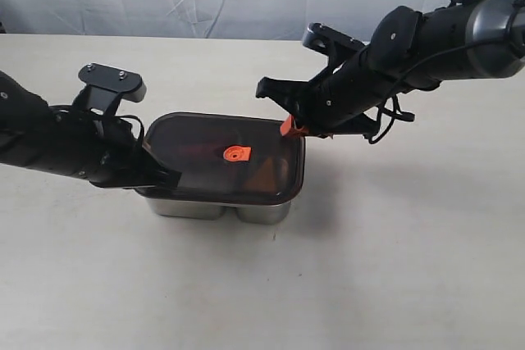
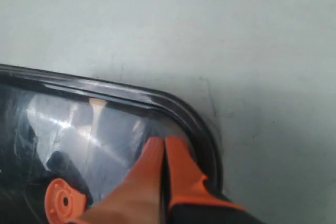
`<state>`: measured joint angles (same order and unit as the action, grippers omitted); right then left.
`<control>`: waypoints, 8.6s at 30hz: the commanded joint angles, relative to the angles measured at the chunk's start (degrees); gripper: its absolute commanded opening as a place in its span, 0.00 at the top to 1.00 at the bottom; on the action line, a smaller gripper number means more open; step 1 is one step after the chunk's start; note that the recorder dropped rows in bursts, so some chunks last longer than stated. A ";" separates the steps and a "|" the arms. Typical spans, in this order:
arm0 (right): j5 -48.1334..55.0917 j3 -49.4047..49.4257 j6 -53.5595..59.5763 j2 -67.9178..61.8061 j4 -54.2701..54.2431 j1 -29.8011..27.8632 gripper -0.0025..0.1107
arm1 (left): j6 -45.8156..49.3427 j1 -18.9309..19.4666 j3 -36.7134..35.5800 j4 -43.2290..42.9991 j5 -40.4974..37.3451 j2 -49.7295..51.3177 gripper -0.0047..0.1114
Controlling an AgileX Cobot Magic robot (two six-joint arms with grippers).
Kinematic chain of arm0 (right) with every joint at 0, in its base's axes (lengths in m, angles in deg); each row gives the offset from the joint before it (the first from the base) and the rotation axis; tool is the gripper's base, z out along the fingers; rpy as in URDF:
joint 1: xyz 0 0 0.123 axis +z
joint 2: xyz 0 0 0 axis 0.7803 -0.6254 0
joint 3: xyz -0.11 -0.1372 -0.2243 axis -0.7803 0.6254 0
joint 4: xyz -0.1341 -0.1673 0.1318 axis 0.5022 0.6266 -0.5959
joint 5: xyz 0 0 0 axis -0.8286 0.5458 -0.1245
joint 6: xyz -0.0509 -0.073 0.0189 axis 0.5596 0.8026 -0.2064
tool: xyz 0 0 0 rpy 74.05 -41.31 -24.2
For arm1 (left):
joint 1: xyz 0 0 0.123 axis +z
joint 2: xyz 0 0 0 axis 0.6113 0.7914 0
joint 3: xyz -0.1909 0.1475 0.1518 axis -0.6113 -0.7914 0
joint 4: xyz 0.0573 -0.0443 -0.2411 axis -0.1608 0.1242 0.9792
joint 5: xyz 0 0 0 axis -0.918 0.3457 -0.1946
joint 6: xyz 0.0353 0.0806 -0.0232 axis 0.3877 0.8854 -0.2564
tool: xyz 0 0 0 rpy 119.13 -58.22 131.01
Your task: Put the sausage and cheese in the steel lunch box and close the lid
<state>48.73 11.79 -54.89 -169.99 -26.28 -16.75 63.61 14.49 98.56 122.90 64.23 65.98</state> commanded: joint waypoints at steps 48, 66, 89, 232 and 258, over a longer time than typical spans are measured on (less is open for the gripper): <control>-1.44 13.96 0.44 9.96 3.85 5.11 0.98 | 0.10 0.27 6.59 -1.71 -2.22 5.33 0.96; -0.18 14.82 0.00 6.79 2.25 6.50 0.98 | -0.01 0.27 6.59 -1.83 -2.22 5.33 0.96; -3.35 14.67 0.44 14.97 4.36 6.50 0.98 | 0.43 0.27 6.59 -2.33 1.85 -2.49 0.96; -3.07 66.95 0.00 110.30 35.71 -35.80 0.98 | -48.13 13.62 -39.67 -40.79 1.58 -90.37 0.96; -3.07 66.95 0.00 110.30 35.71 -35.80 0.98 | -47.91 13.62 -39.67 -42.04 1.27 -90.37 0.96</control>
<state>46.16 78.47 -54.89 -60.13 9.42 -52.17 15.57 28.01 59.12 80.92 65.06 -24.00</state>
